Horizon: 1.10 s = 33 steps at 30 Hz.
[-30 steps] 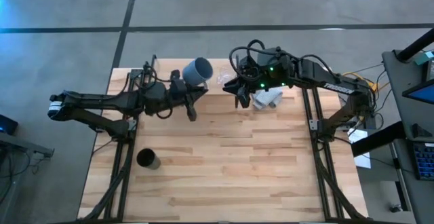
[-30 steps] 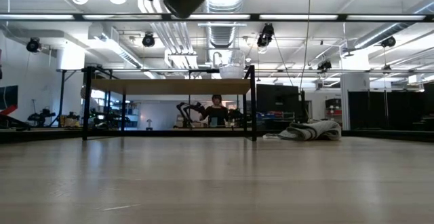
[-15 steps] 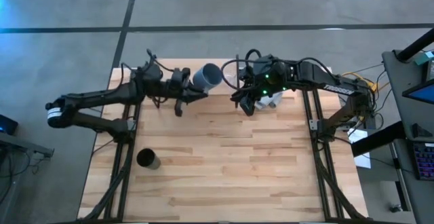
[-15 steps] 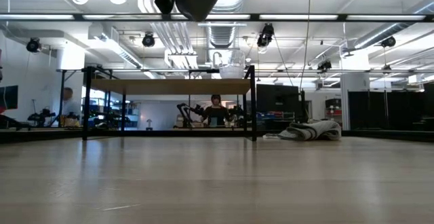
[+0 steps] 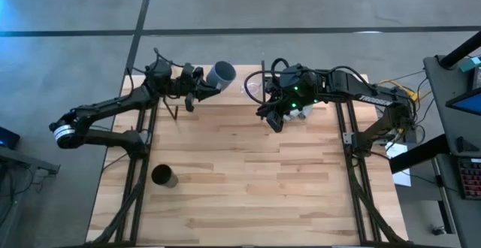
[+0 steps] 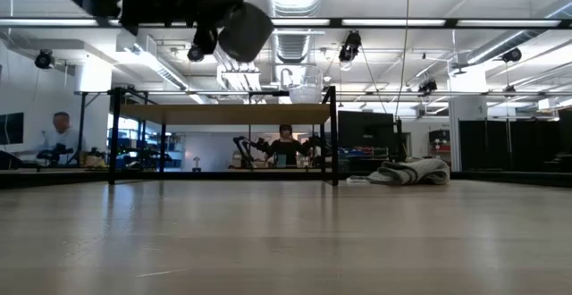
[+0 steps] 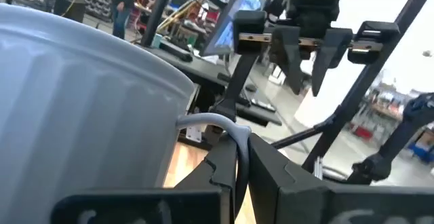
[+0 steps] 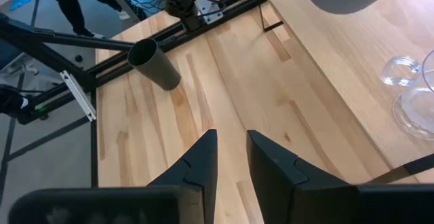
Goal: Stack small to large cups/mugs on shelf
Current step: Put the gray mug on the shelf
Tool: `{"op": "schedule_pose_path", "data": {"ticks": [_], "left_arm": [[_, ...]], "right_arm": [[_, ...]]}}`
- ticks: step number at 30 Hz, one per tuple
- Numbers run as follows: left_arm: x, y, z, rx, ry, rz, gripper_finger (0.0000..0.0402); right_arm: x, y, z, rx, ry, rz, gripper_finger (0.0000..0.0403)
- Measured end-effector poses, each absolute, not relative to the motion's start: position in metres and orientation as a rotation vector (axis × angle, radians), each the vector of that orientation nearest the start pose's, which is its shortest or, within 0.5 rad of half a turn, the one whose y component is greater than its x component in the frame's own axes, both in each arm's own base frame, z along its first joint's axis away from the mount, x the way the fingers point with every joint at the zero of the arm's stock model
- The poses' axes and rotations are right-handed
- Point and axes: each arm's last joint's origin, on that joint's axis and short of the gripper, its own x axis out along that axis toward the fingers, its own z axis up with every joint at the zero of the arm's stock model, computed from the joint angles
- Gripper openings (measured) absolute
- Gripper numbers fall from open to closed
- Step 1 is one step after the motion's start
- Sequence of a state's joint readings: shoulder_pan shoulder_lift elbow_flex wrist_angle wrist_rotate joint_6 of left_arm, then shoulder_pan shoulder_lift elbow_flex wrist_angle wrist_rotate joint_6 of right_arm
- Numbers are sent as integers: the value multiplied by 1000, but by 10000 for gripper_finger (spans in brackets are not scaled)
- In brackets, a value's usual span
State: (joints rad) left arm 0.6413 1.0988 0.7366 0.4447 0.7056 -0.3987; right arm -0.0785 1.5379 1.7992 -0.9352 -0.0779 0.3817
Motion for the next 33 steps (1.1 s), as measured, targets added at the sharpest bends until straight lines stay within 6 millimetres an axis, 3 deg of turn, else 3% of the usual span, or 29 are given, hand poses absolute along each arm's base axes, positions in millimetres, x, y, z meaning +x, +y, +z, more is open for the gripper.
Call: {"op": "schedule_pose_path", "data": {"ticks": [5, 12, 33], "left_arm": [[188, 135, 288, -427, -130, -77, 1], [179, 132, 271, -411, -161, -119, 1], [204, 160, 248, -486, -156, 47, 1]], "right_arm": [[307, -22, 428, 420, 665, -130, 70], [307, -22, 428, 400, 665, -123, 71], [308, -24, 428, 412, 650, -185, 63]]}}
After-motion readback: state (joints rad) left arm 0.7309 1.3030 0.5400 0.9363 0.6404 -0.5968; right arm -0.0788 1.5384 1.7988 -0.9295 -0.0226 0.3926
